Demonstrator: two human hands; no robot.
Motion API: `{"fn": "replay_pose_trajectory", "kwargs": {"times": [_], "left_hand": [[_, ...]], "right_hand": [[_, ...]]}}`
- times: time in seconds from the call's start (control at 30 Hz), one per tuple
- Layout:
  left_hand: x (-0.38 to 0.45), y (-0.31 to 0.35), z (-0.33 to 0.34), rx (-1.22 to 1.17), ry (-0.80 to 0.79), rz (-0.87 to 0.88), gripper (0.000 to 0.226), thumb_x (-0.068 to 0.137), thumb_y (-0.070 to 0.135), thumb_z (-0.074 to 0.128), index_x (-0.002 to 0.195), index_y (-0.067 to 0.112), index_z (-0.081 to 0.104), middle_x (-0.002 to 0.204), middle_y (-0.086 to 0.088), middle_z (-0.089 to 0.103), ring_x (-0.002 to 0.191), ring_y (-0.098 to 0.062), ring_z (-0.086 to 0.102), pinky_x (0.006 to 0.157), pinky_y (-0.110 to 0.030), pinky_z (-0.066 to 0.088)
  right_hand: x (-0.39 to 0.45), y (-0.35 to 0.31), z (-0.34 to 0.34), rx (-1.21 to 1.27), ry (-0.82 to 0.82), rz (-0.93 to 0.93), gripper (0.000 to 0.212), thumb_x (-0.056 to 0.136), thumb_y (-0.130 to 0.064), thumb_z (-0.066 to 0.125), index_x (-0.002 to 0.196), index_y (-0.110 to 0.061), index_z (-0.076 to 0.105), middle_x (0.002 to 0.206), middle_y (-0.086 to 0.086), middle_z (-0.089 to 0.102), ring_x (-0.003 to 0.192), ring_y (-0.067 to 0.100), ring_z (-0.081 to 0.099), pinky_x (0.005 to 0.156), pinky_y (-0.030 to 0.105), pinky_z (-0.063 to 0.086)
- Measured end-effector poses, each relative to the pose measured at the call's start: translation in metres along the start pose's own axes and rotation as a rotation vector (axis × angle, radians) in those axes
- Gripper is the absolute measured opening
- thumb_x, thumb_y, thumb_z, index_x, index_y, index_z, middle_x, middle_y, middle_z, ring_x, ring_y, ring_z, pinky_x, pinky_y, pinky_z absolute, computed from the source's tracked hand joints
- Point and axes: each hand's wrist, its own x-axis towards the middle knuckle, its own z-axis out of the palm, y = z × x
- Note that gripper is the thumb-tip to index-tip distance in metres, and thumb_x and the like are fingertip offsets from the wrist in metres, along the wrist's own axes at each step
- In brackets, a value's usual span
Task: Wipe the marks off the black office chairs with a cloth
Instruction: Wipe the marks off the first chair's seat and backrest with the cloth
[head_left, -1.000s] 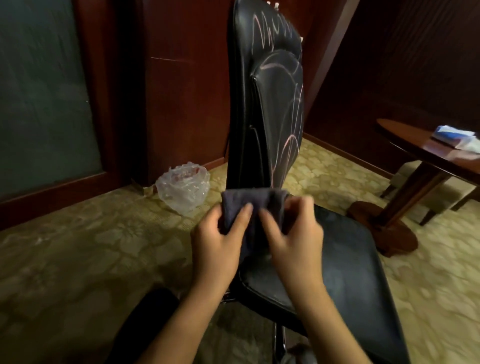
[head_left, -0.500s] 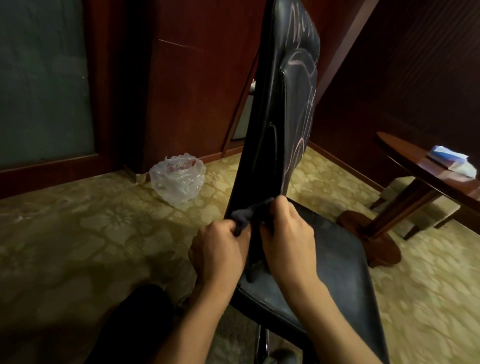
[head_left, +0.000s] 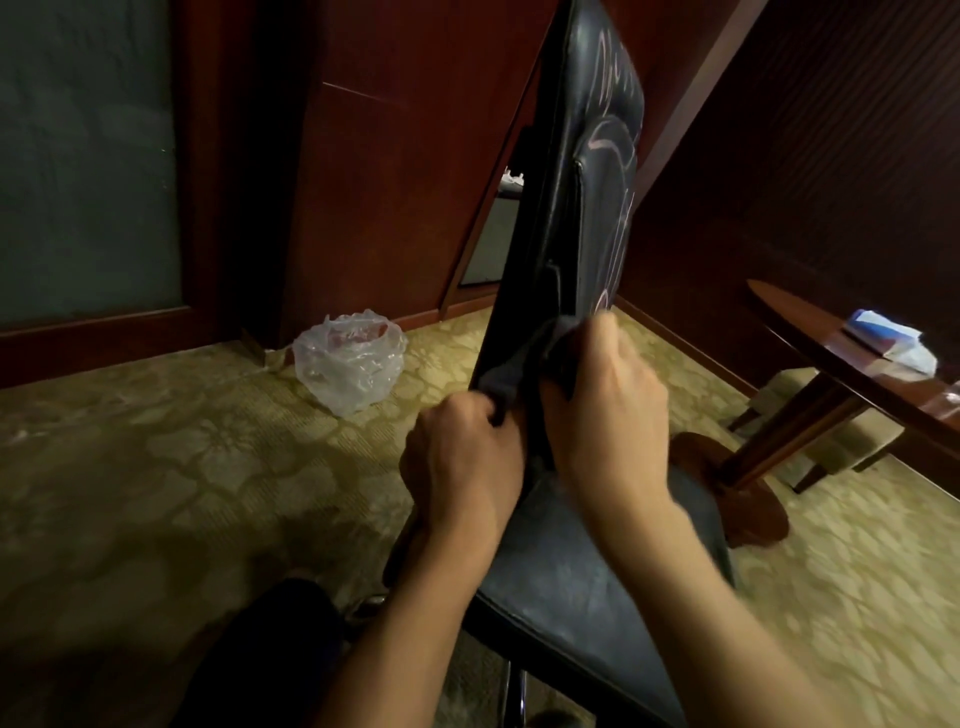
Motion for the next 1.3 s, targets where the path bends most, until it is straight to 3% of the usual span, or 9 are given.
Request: {"fn": "replay_pose_trajectory", "kwargs": {"times": [0.17, 0.33, 0.43, 0.53, 0.63, 0.87, 1.07, 1.2, 1.3], "left_hand": [[-0.018, -0.03, 0.009, 0.087, -0.117, -0.067, 0.038, 0.09, 0.032, 0.057, 0.058, 0.014, 0.047, 0.073, -0.008, 0.061, 0.071, -0.034, 0.055, 0.06, -0.033, 0.037], [-0.006, 0.009, -0.009, -0.328, -0.014, 0.066, 0.046, 0.089, 0.044, 0.061, 0.055, 0.016, 0.05, 0.06, -0.006, 0.06, 0.064, -0.035, 0.056, 0.057, -0.039, 0.044], [0.007, 0.04, -0.016, -0.516, -0.032, 0.061, 0.051, 0.086, 0.056, 0.058, 0.06, 0.013, 0.061, 0.054, 0.0, 0.062, 0.057, -0.028, 0.061, 0.055, -0.041, 0.05], [0.017, 0.037, -0.007, -0.51, -0.066, 0.002, 0.043, 0.079, 0.053, 0.053, 0.069, 0.014, 0.067, 0.062, -0.001, 0.068, 0.063, -0.029, 0.067, 0.061, -0.05, 0.057], [0.012, 0.01, 0.006, -0.42, -0.118, -0.075, 0.039, 0.089, 0.045, 0.059, 0.068, 0.013, 0.065, 0.063, -0.002, 0.068, 0.064, -0.028, 0.066, 0.062, -0.048, 0.057], [-0.018, -0.056, 0.036, -0.305, -0.282, -0.25, 0.035, 0.092, 0.036, 0.062, 0.072, 0.007, 0.069, 0.068, -0.009, 0.071, 0.072, -0.033, 0.069, 0.065, -0.042, 0.053], [-0.005, -0.029, 0.018, -0.549, -0.158, -0.085, 0.05, 0.091, 0.04, 0.064, 0.054, 0.01, 0.047, 0.052, -0.006, 0.048, 0.054, -0.018, 0.04, 0.051, -0.039, 0.035], [-0.005, -0.042, 0.035, -0.442, -0.145, -0.12, 0.041, 0.086, 0.037, 0.066, 0.062, 0.005, 0.056, 0.056, -0.01, 0.06, 0.055, -0.023, 0.047, 0.054, -0.046, 0.047], [-0.016, -0.076, 0.054, -0.298, -0.192, -0.2, 0.048, 0.09, 0.029, 0.064, 0.052, 0.006, 0.046, 0.055, -0.015, 0.058, 0.055, -0.033, 0.055, 0.052, -0.042, 0.041]], "right_hand": [[-0.038, 0.007, 0.017, -0.101, -0.155, -0.004, 0.029, 0.072, -0.009, 0.075, 0.083, -0.009, 0.048, 0.078, 0.01, 0.056, 0.051, 0.038, 0.054, 0.043, 0.028, 0.024], [0.019, -0.013, -0.024, 0.007, 0.093, -0.116, 0.02, 0.083, -0.014, 0.068, 0.089, -0.008, 0.05, 0.08, 0.01, 0.058, 0.058, 0.035, 0.057, 0.046, 0.03, 0.032], [0.059, -0.021, -0.045, -0.025, 0.093, -0.055, 0.019, 0.094, -0.023, 0.059, 0.1, -0.007, 0.05, 0.095, 0.011, 0.063, 0.079, 0.039, 0.062, 0.06, 0.046, 0.047], [0.07, -0.017, -0.042, -0.07, 0.01, -0.038, 0.017, 0.095, -0.021, 0.056, 0.105, -0.009, 0.05, 0.104, 0.011, 0.062, 0.088, 0.039, 0.062, 0.069, 0.052, 0.05], [0.04, -0.008, -0.022, -0.067, -0.018, -0.031, 0.014, 0.092, -0.018, 0.06, 0.1, -0.009, 0.051, 0.098, 0.01, 0.062, 0.078, 0.035, 0.063, 0.057, 0.045, 0.051], [-0.041, 0.006, 0.027, -0.173, -0.186, 0.017, 0.031, 0.072, -0.01, 0.076, 0.079, -0.011, 0.046, 0.07, 0.007, 0.055, 0.046, 0.034, 0.053, 0.04, 0.025, 0.024], [-0.007, -0.005, -0.007, 0.044, 0.031, -0.036, 0.024, 0.086, -0.021, 0.069, 0.087, -0.009, 0.048, 0.078, 0.008, 0.058, 0.058, 0.036, 0.056, 0.048, 0.03, 0.031], [-0.018, 0.006, 0.009, -0.057, 0.013, -0.024, 0.02, 0.085, -0.022, 0.066, 0.09, -0.009, 0.05, 0.081, 0.009, 0.061, 0.057, 0.037, 0.058, 0.043, 0.032, 0.036], [-0.063, 0.02, 0.039, -0.092, -0.078, 0.028, 0.018, 0.085, -0.028, 0.058, 0.084, -0.011, 0.052, 0.079, 0.006, 0.06, 0.053, 0.033, 0.058, 0.041, 0.027, 0.03]]}}
